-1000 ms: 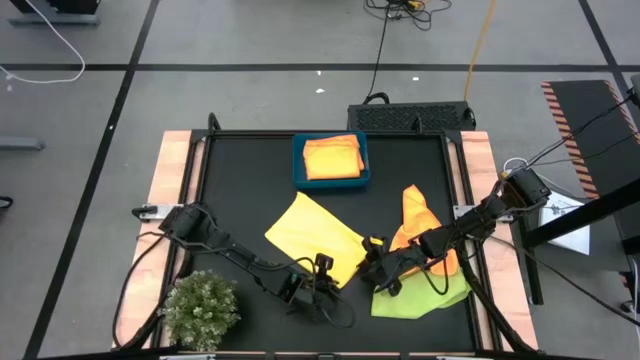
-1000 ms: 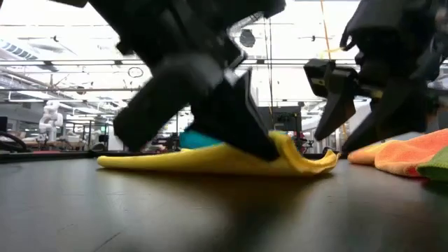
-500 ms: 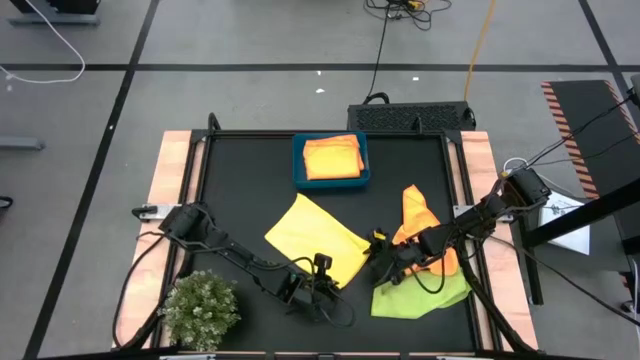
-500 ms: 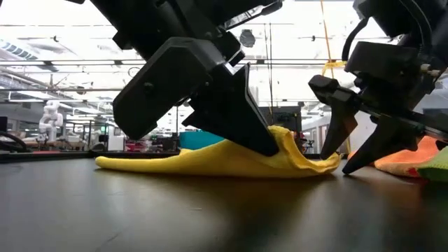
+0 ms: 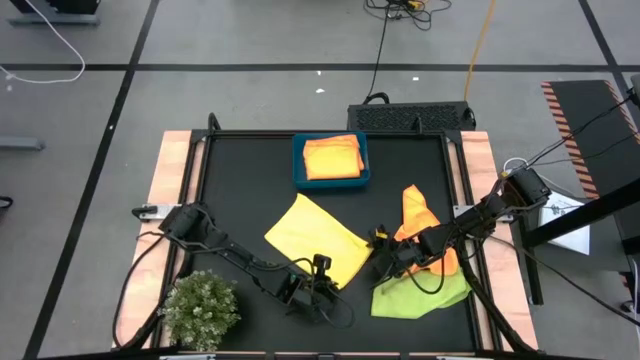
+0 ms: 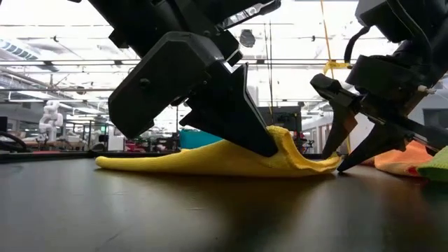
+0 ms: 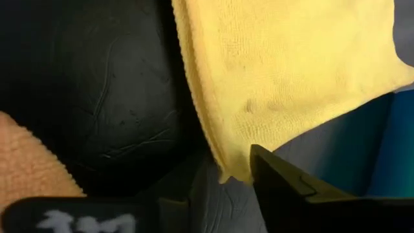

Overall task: Fold microfiber towels
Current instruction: Fold the yellow microfiber towel

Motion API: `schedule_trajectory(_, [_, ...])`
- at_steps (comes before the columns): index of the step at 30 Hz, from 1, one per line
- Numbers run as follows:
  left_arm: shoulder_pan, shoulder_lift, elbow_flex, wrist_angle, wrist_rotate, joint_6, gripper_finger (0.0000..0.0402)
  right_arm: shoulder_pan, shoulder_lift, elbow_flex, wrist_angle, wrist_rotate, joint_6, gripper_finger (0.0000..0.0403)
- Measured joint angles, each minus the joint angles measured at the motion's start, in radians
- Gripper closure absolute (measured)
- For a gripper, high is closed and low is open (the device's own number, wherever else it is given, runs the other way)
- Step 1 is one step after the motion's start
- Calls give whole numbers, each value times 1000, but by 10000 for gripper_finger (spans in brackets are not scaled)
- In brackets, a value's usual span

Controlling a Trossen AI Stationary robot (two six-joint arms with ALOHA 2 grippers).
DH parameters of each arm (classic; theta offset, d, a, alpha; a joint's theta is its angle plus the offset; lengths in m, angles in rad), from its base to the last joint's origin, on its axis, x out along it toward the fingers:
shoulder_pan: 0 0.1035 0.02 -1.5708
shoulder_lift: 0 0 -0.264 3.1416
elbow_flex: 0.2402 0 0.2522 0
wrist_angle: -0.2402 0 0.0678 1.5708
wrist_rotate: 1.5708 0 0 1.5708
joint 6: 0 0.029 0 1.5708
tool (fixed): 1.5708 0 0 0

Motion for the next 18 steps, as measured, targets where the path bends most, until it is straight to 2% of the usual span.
schedule_trajectory(7, [-11, -1, 1, -16, 0, 0, 395, 9, 2, -3, -5, -7, 13, 392])
schedule_trajectory(13, [-31, -2, 1, -124, 11, -16, 394, 50, 2, -3, 44, -36, 108, 398])
schedule_trajectory(18, [-56, -15, 1, -260, 17, -85, 397, 113, 2, -2, 222, -120, 173, 400])
